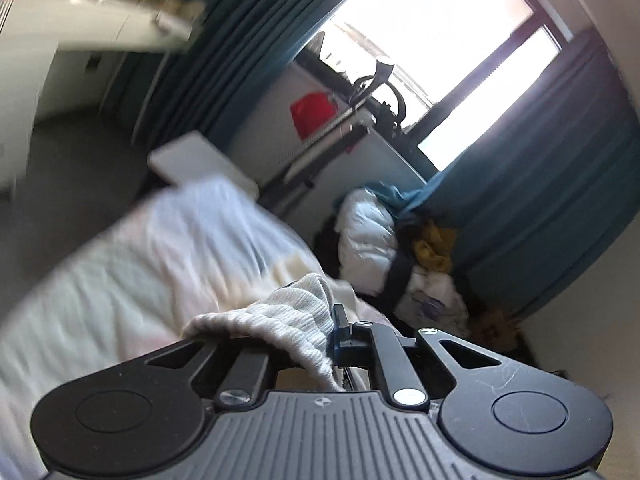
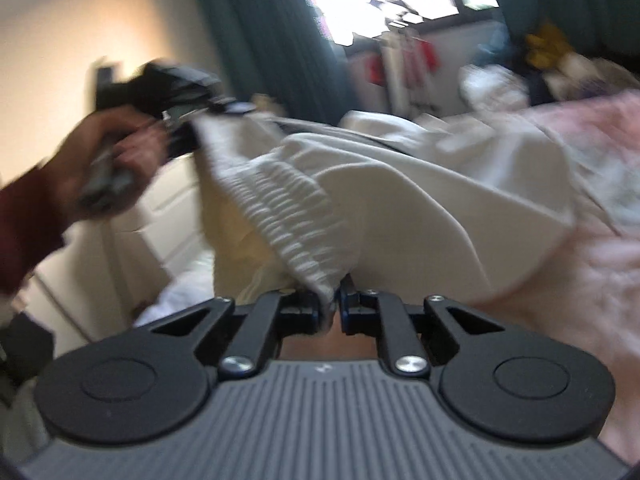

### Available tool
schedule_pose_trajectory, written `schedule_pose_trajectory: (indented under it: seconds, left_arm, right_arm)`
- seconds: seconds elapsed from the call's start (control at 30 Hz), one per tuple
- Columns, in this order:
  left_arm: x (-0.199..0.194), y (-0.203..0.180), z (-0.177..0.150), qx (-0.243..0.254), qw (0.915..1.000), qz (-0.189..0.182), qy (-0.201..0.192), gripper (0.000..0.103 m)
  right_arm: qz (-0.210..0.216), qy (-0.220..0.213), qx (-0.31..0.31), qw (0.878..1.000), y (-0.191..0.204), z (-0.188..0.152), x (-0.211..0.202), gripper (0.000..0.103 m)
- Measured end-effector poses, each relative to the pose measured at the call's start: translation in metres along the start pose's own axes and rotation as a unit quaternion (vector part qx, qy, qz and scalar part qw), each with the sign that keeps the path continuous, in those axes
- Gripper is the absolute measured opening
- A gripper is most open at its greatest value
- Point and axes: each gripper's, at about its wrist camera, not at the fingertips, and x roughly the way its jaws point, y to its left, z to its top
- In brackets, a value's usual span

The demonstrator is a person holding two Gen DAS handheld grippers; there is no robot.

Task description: Fold clothes

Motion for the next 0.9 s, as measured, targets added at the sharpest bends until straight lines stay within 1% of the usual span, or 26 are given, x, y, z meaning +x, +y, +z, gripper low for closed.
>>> schedule_pose_trajectory:
  seconds: [0.07,0.17,0.2,0.27,0.33,0.4,0.47,0.57,0.6,0.67,0.7,0.73,0.77,0.83,0.87,0.9]
  left_arm:
    - [0.001,-0.005,0.022,0.015,0.9996,0.013,-0.018,0.009]
    - [0.003,-0.012,0.054,0.038,0.9977,0.032,-0.045,0.009]
    - [0.011,-0.004,0.058,0.04,0.9972,0.045,-0.044,0.009]
    - [0.035,0.026,0.054,0.023,0.997,0.069,-0.027,0.01]
    - [0.059,0.057,0.045,0.006,0.9959,0.09,-0.005,0.011]
    - [0.08,0.081,0.034,0.007,0.9947,0.102,0.007,0.012]
    - [0.095,0.099,0.026,0.011,0.9947,0.102,0.014,0.013]
    - [0.098,0.107,0.018,0.013,0.9957,0.091,0.013,0.016]
    - [0.097,0.106,0.018,0.016,0.996,0.087,0.011,0.02]
    - [0.087,0.102,0.017,0.018,0.9968,0.078,0.009,0.033]
    - [0.078,0.1,0.015,0.013,0.9976,0.068,0.005,0.049]
    - [0.069,0.098,0.012,0.006,0.9983,0.058,0.001,0.061]
    - [0.06,0.095,0.01,0.004,0.9986,0.052,-0.001,0.065]
    - [0.041,0.086,0.004,0.02,0.9985,0.05,-0.004,0.072]
    - [0.032,0.081,0.001,0.03,0.9981,0.053,-0.006,0.075]
    - [0.023,0.076,-0.004,0.042,0.9976,0.054,-0.005,0.078]
  right_arm:
    - [0.03,-0.002,-0.004,1.0,0.017,0.012,0.017,0.014]
    - [0.077,0.005,-0.009,0.997,0.039,0.022,0.056,0.014]
    - [0.087,0.012,-0.013,0.996,0.043,0.02,0.072,0.014]
    - [0.096,0.035,-0.022,0.994,0.048,0.012,0.106,0.013]
    - [0.088,0.068,-0.034,0.993,0.046,-0.005,0.136,0.014]
    - [0.095,0.088,-0.022,0.991,0.037,-0.019,0.155,0.014]
    - [0.101,0.096,-0.015,0.99,0.031,-0.025,0.163,0.014]
    - [0.105,0.099,-0.013,0.989,0.026,-0.025,0.167,0.015]
    - [0.105,0.099,-0.014,0.989,0.027,-0.023,0.166,0.015]
    - [0.105,0.097,-0.015,0.99,0.028,-0.019,0.163,0.015]
    - [0.105,0.096,-0.017,0.99,0.027,-0.018,0.162,0.015]
    - [0.104,0.097,-0.017,0.99,0.027,-0.016,0.16,0.016]
    - [0.103,0.098,-0.018,0.99,0.027,-0.018,0.153,0.016]
    - [0.098,0.099,-0.016,0.99,0.027,-0.019,0.145,0.018]
    - [0.094,0.098,-0.018,0.991,0.028,-0.019,0.141,0.023]
    - [0.087,0.096,-0.022,0.991,0.028,-0.019,0.136,0.026]
